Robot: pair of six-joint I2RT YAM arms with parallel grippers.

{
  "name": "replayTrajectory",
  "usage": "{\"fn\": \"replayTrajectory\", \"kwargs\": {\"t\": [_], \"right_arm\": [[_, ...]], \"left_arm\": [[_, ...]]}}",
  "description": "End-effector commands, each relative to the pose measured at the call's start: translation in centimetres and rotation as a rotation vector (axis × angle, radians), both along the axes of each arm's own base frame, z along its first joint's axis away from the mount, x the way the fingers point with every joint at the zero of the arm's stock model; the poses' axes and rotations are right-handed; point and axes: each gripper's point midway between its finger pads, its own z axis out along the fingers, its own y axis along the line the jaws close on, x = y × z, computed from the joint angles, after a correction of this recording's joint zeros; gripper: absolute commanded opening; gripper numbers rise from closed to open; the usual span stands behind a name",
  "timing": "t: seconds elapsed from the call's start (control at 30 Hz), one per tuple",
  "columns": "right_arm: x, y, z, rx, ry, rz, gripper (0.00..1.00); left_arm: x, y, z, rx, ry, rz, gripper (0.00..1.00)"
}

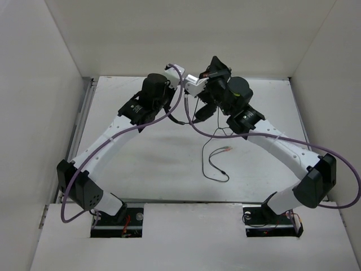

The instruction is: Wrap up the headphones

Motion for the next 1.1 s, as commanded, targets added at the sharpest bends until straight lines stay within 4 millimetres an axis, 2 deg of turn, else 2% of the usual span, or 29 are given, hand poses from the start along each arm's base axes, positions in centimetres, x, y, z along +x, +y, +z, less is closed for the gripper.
{"fn": "replayTrajectory", "kwargs": {"t": [0.0, 0.2, 0.37, 0.6, 0.8, 0.9, 1.07], "right_arm": [[-0.9, -2.6, 5.8, 0.131, -0.185, -0.009, 0.04], [-0.6, -2.0, 6.5, 0.192, -0.157, 0.061, 0.09], [0.1, -1.7, 5.7, 0.318, -0.012, 0.126, 0.11], [0.9, -1.4, 5.9, 0.51, 0.194, 0.244, 0.13], [1.7, -0.8, 4.2, 0.553, 0.296, 0.289, 0.14], [2.4, -1.1, 3.2, 0.59, 0.339, 0.291, 0.15], [4.0, -1.7, -0.5, 0.658, 0.465, 0.296, 0.16]], "left_arm": [[-2.8, -2.7, 3.6, -0.021, -0.037, -0.173, 0.0], [-4.9, -4.9, 2.8, -0.01, 0.031, -0.307, 0.0], [-5.5, -5.4, 3.1, -0.013, 0.036, -0.348, 0.0], [-6.6, -6.2, 3.3, -0.023, 0.042, -0.402, 0.0], [-7.7, -6.9, 4.2, -0.034, 0.037, -0.45, 0.0], [-8.2, -7.1, 5.5, -0.042, 0.013, -0.47, 0.0], [-9.2, -7.3, 8.5, -0.071, -0.035, -0.514, 0.0]]}}
